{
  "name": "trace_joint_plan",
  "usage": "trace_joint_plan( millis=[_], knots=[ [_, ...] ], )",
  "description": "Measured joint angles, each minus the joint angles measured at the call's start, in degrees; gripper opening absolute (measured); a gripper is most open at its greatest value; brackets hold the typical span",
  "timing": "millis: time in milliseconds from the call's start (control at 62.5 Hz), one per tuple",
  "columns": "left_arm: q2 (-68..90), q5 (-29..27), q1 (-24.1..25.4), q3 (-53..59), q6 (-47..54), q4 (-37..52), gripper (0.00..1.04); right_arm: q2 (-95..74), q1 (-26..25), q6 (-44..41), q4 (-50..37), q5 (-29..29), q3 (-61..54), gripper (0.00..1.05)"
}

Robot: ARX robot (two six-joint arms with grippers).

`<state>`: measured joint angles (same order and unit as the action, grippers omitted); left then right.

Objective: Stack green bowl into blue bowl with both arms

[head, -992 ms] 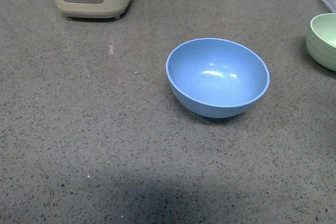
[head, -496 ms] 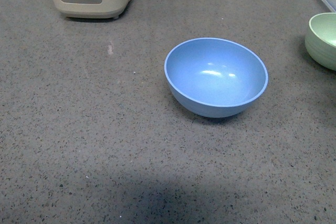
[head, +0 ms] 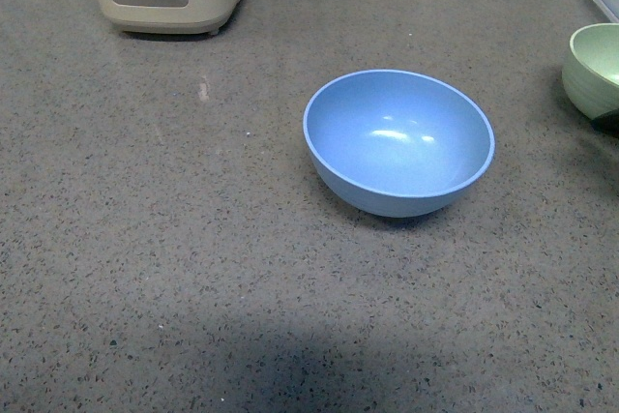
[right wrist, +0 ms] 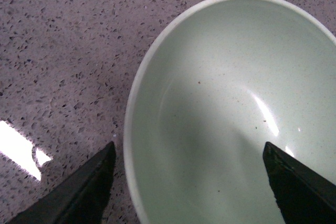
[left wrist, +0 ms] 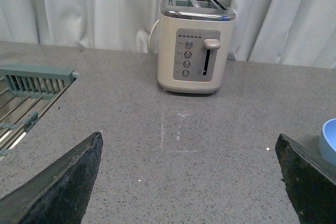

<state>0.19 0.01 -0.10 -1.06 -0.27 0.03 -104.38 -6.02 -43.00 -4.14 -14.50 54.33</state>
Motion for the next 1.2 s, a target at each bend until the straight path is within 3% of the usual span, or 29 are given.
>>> trace_joint_plan(
  millis=[96, 224, 464, 656, 784, 1040, 1200],
  knots=[
    [0.0, 0.0, 0.0, 0.0, 0.0, 0.0, 0.98, -0.15, 0.0, 0.26, 0.13, -0.22, 0.59, 0.64],
    [0.0, 0.0, 0.0, 0.0, 0.0, 0.0, 0.98, -0.15, 0.15, 0.15, 0.13, -0.28, 0.7, 0.36],
    [0.0, 0.0, 0.0, 0.0, 0.0, 0.0, 0.98, 0.83, 0.7, 0.02, 0.35, -0.68, 0.66, 0.01],
    [0.0, 0.0, 0.0, 0.0, 0.0, 0.0, 0.98, 6.25, 4.2, 2.45, 2.69, -1.88, 0.81, 0.02],
    [0.0, 0.0, 0.0, 0.0, 0.0, 0.0, 0.98, 12.92, 11.02, 8.59, 6.27, -4.9, 1.05, 0.02],
    [0.0, 0.0, 0.0, 0.0, 0.0, 0.0, 0.98, 19.08, 26.36, 15.56, 9.25, -5.42, -1.86, 0.01],
    [0.0, 0.0, 0.0, 0.0, 0.0, 0.0, 0.98, 19.21, 31.95, 17.73, 10.03, -3.91, -4.44, 0.01]
  ],
)
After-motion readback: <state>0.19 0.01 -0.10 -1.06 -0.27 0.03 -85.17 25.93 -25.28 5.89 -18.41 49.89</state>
